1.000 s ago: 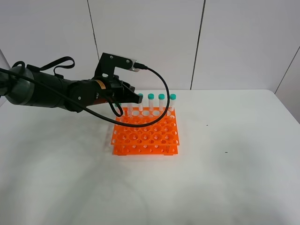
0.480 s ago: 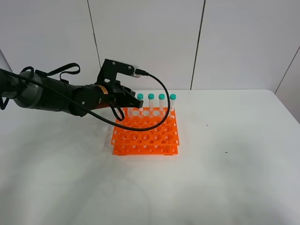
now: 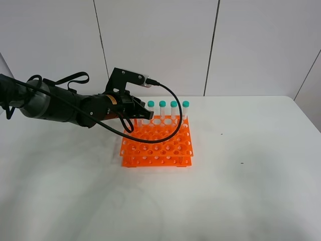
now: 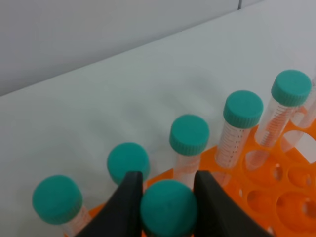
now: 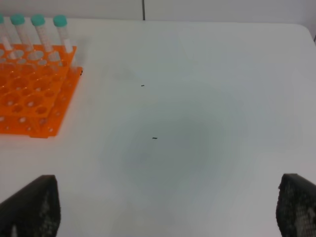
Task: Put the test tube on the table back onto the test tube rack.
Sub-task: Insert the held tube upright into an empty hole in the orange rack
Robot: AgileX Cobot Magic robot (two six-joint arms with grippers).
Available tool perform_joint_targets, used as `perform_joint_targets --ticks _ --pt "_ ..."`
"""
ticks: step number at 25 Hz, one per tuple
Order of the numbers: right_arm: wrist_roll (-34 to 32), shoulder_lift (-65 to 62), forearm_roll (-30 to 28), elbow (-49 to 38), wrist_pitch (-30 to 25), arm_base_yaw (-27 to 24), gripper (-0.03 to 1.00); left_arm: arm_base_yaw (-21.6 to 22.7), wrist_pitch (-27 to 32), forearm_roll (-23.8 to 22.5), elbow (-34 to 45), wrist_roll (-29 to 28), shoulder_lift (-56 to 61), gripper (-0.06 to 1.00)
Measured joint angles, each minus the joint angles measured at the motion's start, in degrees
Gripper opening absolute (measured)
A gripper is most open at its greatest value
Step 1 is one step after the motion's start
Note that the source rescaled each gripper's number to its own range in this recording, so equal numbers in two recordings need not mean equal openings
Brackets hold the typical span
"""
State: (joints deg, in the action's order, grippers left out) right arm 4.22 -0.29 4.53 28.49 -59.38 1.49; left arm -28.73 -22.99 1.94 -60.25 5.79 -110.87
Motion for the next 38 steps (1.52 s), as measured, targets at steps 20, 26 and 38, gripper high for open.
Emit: perform_joint_targets --ticks 20,26,38 --pt "0.0 0.0 0.0 0.0 0.0 0.0 1.0 0.0 -1.75 0.0 0.0 -0.06 -2.78 0.01" --pt "0.0 0.0 0.0 0.0 0.0 0.0 1.0 0.0 -2.22 0.0 0.0 -0.46 -4.17 0.01" --pt "0.0 0.0 0.0 0.0 0.0 0.0 1.0 0.0 -2.44 0.0 0.0 -0.51 -4.17 0.01"
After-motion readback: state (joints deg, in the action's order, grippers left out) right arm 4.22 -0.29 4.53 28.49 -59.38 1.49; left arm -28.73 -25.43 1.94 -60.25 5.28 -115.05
